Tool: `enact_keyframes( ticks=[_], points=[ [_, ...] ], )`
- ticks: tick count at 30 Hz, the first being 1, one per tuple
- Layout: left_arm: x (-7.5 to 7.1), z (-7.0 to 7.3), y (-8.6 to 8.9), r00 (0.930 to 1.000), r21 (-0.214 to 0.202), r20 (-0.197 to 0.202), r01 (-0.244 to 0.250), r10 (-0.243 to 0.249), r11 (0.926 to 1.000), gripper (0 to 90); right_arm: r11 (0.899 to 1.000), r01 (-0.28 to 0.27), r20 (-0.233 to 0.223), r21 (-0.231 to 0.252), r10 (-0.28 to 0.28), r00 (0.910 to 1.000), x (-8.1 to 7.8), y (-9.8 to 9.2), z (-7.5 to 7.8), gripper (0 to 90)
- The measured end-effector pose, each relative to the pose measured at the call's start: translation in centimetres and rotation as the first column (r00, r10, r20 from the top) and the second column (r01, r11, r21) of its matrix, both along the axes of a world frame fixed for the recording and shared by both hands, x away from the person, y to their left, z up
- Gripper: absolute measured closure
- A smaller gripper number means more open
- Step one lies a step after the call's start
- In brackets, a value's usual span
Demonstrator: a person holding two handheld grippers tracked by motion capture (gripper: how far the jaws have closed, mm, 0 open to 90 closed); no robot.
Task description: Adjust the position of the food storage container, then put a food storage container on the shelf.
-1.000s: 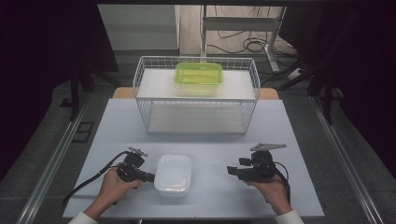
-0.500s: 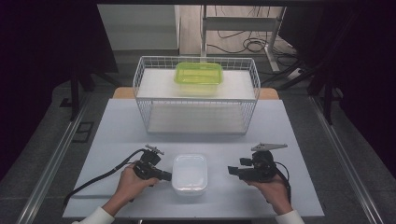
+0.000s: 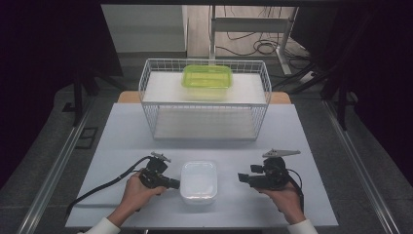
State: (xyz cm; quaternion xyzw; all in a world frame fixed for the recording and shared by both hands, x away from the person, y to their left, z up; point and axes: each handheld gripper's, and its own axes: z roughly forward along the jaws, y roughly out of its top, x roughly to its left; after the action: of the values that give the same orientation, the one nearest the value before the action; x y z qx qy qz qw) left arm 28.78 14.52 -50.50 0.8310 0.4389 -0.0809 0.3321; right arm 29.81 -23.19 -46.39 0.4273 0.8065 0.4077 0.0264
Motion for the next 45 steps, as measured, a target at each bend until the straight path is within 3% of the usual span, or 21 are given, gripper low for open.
enact_keyframes(
  ticks=[4,7,10,13,19,27,30,36,40,45],
  points=[
    [-0.7,1.6,1.0,0.9966,-0.039,0.063,-0.051,0.054,0.9979,80.6,1.0,0.0,0.001,0.001,0.0,1.0,0.0,0.0,0.0,30.2],
    [-1.2,2.6,1.7,0.9958,-0.097,0.063,-0.06,0.066,0.9935,58.7,1.0,-0.002,0.001,0.002,0.002,1.0,0.0,0.1,0.0,30.2],
    [-1.7,3.3,2.2,0.9922,-0.159,0.08,-0.082,0.095,0.9839,45.6,1.0,-0.006,-0.005,0.01,0.006,1.0,0.0,0.2,0.0,30.0],
    [-2.1,3.6,2.4,0.9904,-0.189,0.088,-0.088,0.107,0.978,36.2,1.0,0.001,-0.001,0.018,-0.001,1.0,0.0,0.2,0.1,29.5],
    [-2.5,3.9,2.8,0.9869,-0.197,0.116,-0.088,0.112,0.9765,33.6,1.0,0.0,0.007,0.024,0.0,1.0,0.0,0.2,0.2,27.9],
    [-2.5,3.8,2.9,0.9849,-0.201,0.117,-0.102,0.127,0.9743,33.5,0.999,-0.017,0.008,0.035,0.017,0.9998,-0.2,0.7,0.1,27.9],
    [-2.3,3.4,2.5,0.9873,-0.195,0.097,-0.105,0.126,0.9752,31.3,0.999,-0.029,0.005,0.037,0.029,0.9996,-0.2,1.0,0.0,29.7],
    [-1.7,2.5,2.0,0.99,-0.216,0.054,-0.116,0.131,0.9694,31.6,0.997,-0.044,-0.02,0.064,0.045,0.9988,0.3,2.0,-0.1,33.3],
    [-1.2,2.1,2.0,0.9897,-0.273,0.0,-0.137,0.143,0.9522,32.2,0.995,-0.058,-0.041,0.079,0.061,0.9973,0.5,2.9,-0.4,34.3],
    [-0.8,1.5,1.8,0.9885,-0.278,-0.025,-0.15,0.149,0.9488,34.3,0.992,-0.046,-0.08,0.114,0.056,0.9952,1.0,3.5,-0.8,36.2]
  ],
)
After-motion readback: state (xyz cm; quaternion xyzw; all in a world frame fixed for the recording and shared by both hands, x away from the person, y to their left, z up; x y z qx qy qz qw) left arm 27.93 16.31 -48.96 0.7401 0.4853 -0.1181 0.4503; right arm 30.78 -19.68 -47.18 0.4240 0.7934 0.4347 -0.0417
